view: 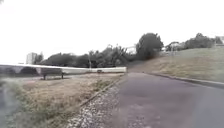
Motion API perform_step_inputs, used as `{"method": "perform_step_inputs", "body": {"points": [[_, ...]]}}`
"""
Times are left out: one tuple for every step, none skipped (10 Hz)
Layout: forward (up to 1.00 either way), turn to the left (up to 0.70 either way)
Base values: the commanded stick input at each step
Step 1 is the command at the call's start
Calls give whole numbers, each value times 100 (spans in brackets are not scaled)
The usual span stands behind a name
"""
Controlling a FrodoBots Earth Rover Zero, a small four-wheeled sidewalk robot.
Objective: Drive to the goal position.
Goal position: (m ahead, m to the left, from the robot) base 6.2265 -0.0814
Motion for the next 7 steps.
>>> {"method": "perform_step_inputs", "body": {"points": [[45,0],[45,0],[45,0],[45,0],[45,0],[45,-27],[45,-27]]}}
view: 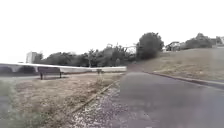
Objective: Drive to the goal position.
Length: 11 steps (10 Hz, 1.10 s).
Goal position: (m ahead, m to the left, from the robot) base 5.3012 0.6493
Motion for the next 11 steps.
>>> {"method": "perform_step_inputs", "body": {"points": [[45,-27],[45,-27],[45,-27],[45,0],[45,0],[45,0],[45,-3],[45,-5],[45,-27],[45,-27],[45,-27]]}}
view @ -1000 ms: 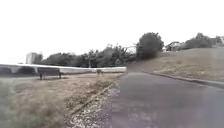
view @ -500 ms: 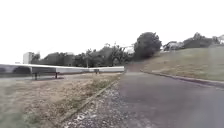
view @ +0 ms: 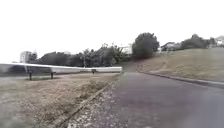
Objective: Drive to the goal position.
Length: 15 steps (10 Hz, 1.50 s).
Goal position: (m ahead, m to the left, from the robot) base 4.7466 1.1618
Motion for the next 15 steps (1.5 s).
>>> {"method": "perform_step_inputs", "body": {"points": [[45,0],[45,0],[45,0],[45,-8],[45,-17],[45,-22],[45,-24],[45,-27],[45,-13],[45,-5],[45,-24],[45,-18],[45,-11],[45,-7],[45,-16]]}}
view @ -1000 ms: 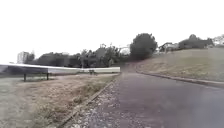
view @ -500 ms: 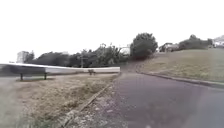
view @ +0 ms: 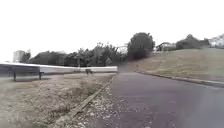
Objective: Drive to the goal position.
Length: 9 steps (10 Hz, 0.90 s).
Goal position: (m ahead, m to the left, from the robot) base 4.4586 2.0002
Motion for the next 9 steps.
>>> {"method": "perform_step_inputs", "body": {"points": [[45,-15],[45,-13],[45,-11],[45,-27],[45,-27],[45,-9],[45,-5],[45,-2],[45,-25]]}}
